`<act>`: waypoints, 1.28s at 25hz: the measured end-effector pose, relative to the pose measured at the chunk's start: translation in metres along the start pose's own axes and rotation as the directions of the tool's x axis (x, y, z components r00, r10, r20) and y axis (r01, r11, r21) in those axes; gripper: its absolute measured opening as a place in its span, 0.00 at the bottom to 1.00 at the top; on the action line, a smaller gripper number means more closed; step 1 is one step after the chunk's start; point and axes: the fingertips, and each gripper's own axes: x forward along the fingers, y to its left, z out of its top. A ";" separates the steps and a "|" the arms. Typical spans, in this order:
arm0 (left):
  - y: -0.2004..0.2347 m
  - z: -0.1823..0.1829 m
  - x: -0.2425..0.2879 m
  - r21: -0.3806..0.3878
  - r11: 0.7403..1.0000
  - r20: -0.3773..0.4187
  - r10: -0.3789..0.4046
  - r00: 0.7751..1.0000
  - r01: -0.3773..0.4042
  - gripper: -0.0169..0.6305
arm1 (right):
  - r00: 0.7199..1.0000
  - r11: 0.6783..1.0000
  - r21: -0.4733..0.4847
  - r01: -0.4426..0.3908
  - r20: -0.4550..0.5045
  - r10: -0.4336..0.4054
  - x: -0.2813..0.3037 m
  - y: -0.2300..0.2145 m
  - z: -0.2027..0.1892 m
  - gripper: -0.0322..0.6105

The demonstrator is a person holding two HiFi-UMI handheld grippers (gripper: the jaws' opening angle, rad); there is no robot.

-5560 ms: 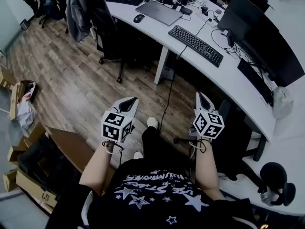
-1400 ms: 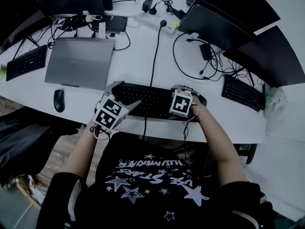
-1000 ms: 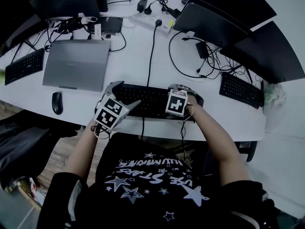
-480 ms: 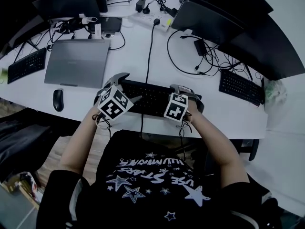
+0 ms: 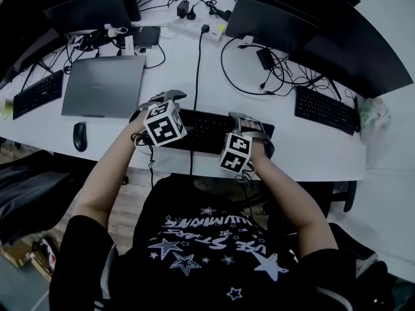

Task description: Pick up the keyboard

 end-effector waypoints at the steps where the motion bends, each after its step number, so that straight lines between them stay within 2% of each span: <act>1: -0.004 -0.001 0.003 0.018 0.999 -0.034 -0.043 0.999 0.044 0.66 | 1.000 1.000 -0.004 0.017 0.006 -0.017 -0.001 0.000 0.000 0.95; 4: -0.021 -0.005 0.008 0.064 0.980 -0.138 -0.177 0.974 0.188 0.66 | 0.996 0.996 -0.023 0.082 0.021 -0.082 -0.002 -0.001 -0.003 0.95; 7: -0.030 0.003 0.013 0.130 0.954 -0.183 -0.247 0.952 0.272 0.66 | 0.992 0.993 -0.031 0.114 0.050 -0.113 -0.009 0.002 0.000 0.95; 8: -0.034 0.000 0.015 0.133 0.943 -0.217 -0.273 0.937 0.305 0.66 | 0.990 0.991 -0.036 0.128 0.057 -0.126 -0.010 0.003 0.000 0.95; 12: -0.055 -0.019 0.019 0.111 0.891 -0.382 -0.371 0.846 0.441 0.66 | 0.973 0.976 -0.057 0.211 0.102 -0.205 -0.018 0.006 0.003 0.95; 15: -0.063 -0.022 0.022 0.133 0.867 -0.444 -0.380 0.811 0.480 0.66 | 0.958 0.961 -0.073 0.267 0.126 -0.257 -0.024 0.006 0.006 0.95; 20: -0.071 -0.042 0.021 0.158 0.851 -0.565 -0.339 0.753 0.501 0.64 | 0.939 0.941 -0.091 0.326 0.146 -0.311 -0.022 0.009 0.000 0.95; 25: -0.076 -0.047 0.015 0.156 0.859 -0.578 -0.321 0.750 0.488 0.48 | 0.902 0.902 -0.122 0.414 0.190 -0.388 -0.027 0.011 0.002 0.94; 29: -0.083 -0.039 0.008 0.143 0.877 -0.545 -0.317 0.776 0.459 0.38 | 0.878 0.871 -0.152 0.467 0.198 -0.436 -0.030 0.010 0.003 0.94; 32: -0.085 -0.038 0.004 0.124 0.901 -0.532 -0.294 0.794 0.416 0.35 | 0.859 0.846 -0.172 0.505 0.190 -0.475 -0.032 0.009 0.005 0.95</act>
